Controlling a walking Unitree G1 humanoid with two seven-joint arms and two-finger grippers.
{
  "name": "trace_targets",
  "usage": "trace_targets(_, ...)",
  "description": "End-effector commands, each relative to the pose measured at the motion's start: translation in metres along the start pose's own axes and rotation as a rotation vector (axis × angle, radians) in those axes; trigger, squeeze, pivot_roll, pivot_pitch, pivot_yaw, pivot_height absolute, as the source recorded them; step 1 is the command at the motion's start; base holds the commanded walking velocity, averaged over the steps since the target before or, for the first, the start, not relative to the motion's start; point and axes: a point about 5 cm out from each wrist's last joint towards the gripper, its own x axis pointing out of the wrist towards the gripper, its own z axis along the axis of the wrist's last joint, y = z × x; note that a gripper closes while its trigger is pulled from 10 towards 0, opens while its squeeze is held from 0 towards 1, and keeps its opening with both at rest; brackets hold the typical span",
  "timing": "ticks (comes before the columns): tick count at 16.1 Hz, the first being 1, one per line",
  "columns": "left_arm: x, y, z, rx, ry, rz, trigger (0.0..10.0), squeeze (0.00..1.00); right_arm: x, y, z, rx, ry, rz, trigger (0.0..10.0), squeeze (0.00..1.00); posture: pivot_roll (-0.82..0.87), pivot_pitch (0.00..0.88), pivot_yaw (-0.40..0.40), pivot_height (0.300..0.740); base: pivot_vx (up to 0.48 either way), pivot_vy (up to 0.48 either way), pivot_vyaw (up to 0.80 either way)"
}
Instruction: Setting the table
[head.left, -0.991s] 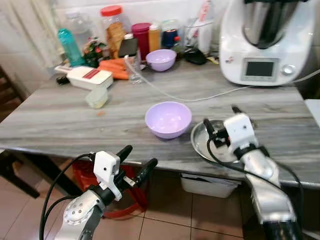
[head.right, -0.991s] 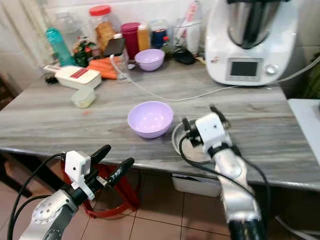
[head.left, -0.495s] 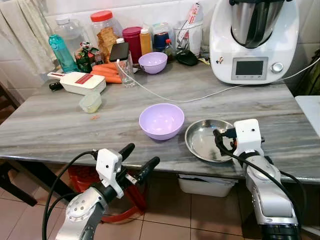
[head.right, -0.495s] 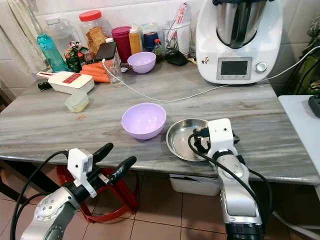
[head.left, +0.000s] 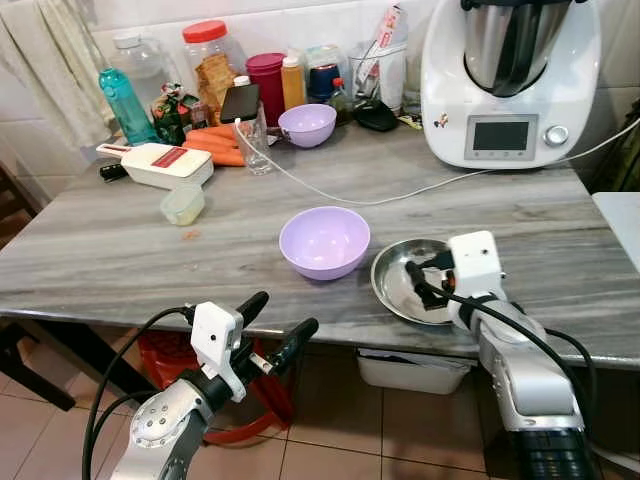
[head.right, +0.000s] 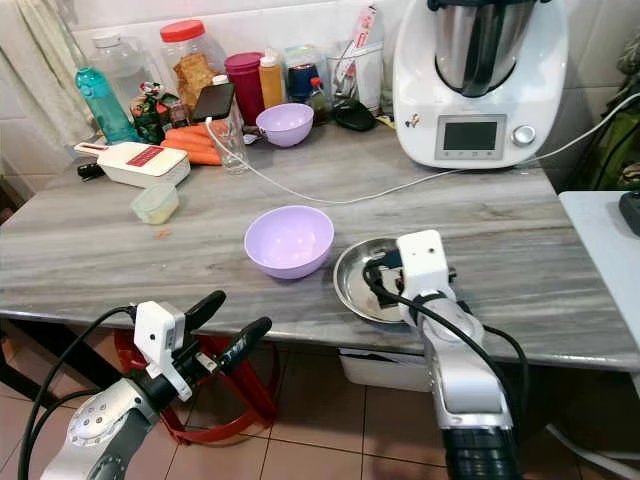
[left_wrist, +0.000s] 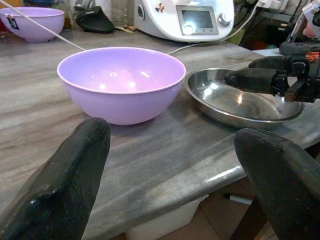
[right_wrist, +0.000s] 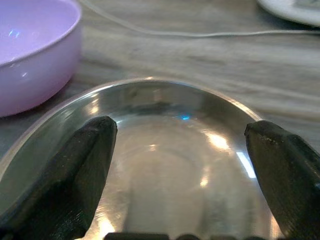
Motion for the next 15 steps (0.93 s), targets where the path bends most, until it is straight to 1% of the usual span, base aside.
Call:
trace_targets(1,-0.002,0.003,0.001,0.010,0.008,0.000,10.0,0.00,0.005,0.006,0.004,-0.011,0.012,0.043,10.0,1.00,-0.05,0.000,0.122,0.740,0.000,0.000,0.00)
trace_targets(3,-0.001,0.001,0.000,0.005,0.009,-0.004,10.0,0.00,0.010,0.004,0.004,-0.041,0.042,0.056,10.0,1.00,-0.05,0.000,0.116,0.740,0.000,0.000,0.00)
trace_targets(5,-0.002,0.001,0.000,0.003,0.011,-0.004,10.0,0.00,0.012,0.002,-0.001,-0.060,0.081,0.060,10.0,1.00,-0.05,0.000,0.110,0.740,0.000,0.000,0.00)
trace_targets(7,-0.002,0.000,-0.001,-0.001,0.012,-0.002,10.0,0.00,0.013,0.003,-0.006,-0.045,0.108,0.078,10.0,1.00,-0.04,0.000,0.109,0.740,0.000,0.000,0.00)
trace_targets(9,-0.003,-0.001,-0.001,-0.005,0.013,-0.007,10.0,0.00,0.017,0.010,-0.009,-0.029,0.122,0.108,10.0,1.00,-0.04,0.000,0.110,0.740,0.000,0.000,0.00)
trace_targets(13,-0.002,-0.001,0.000,-0.007,0.014,-0.023,10.0,0.00,0.026,0.023,-0.003,-0.010,0.099,0.139,10.0,1.00,-0.04,0.000,0.113,0.740,0.000,0.000,0.00)
trace_targets(15,-0.002,-0.001,0.000,-0.007,0.014,-0.024,10.0,0.00,0.028,0.026,-0.001,-0.001,0.092,0.145,10.0,1.00,-0.04,0.000,0.114,0.740,0.000,0.000,0.00)
